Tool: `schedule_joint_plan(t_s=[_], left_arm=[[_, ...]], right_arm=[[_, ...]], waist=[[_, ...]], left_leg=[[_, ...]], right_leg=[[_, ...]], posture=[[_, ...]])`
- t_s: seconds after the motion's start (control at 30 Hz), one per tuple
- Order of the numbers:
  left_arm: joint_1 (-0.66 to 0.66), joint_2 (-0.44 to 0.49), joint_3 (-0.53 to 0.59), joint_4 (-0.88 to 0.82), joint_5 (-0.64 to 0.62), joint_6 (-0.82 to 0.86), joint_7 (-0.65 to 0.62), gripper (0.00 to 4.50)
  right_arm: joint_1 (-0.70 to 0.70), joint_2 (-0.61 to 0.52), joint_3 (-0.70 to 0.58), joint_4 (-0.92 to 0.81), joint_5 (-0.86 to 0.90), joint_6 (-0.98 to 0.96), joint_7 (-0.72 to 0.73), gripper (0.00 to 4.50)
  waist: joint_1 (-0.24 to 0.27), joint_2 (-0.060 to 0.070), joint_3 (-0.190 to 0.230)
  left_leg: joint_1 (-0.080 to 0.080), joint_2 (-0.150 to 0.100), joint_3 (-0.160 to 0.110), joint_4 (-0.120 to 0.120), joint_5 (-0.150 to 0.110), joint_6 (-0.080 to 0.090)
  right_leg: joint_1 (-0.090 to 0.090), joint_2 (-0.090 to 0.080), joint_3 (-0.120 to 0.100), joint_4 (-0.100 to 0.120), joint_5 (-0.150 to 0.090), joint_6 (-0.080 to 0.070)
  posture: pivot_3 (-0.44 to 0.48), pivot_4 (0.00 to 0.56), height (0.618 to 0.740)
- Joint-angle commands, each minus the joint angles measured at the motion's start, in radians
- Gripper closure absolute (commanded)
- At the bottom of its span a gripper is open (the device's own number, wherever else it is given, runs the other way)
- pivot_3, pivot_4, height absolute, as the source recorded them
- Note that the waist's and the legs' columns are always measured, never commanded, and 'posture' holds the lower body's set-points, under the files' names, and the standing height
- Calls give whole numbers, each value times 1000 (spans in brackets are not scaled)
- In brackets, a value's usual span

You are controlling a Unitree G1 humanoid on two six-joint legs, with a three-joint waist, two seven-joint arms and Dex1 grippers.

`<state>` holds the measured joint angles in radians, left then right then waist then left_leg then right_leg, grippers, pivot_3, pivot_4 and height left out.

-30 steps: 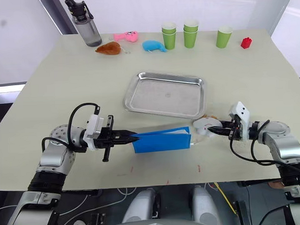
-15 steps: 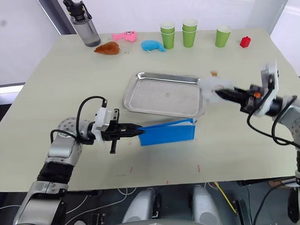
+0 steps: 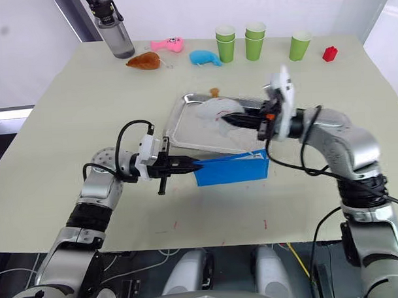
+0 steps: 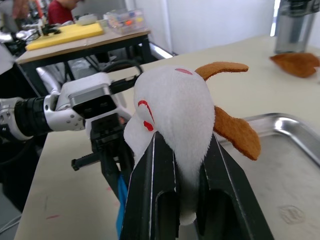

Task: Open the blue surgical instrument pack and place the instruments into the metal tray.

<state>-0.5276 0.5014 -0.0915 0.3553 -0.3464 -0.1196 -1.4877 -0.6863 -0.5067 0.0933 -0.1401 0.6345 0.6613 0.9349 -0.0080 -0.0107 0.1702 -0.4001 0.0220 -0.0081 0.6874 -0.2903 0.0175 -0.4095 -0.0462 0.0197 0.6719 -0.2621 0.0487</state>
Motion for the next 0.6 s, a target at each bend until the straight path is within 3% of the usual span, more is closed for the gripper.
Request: schedule_joint_plan(t_s=[0.03,0.33,0.6], left_arm=[[-10,-17,-23,8,18,-15,4,4500],[-10,-34,-27,9,26,-14,7,4500],[-9,-33,-27,21,32,-23,8,4500]], right_arm=[[-44,49,56,4,-74,-93,7,4445],[-53,251,101,-2,-113,-193,-17,4445],[44,197,56,-107,-32,-148,53,4445]], waist=[[0,0,0],[-2,0,0],[-5,0,0]], left_leg=[[0,0,0,0,0,0],[0,0,0,1,0,0],[0,0,0,1,0,0]], right_leg=[[0,0,0,0,0,0],[-1,0,0,2,0,0],[-1,0,0,3,0,0]], posture=[[0,150,734],[0,150,734],[0,150,734]])
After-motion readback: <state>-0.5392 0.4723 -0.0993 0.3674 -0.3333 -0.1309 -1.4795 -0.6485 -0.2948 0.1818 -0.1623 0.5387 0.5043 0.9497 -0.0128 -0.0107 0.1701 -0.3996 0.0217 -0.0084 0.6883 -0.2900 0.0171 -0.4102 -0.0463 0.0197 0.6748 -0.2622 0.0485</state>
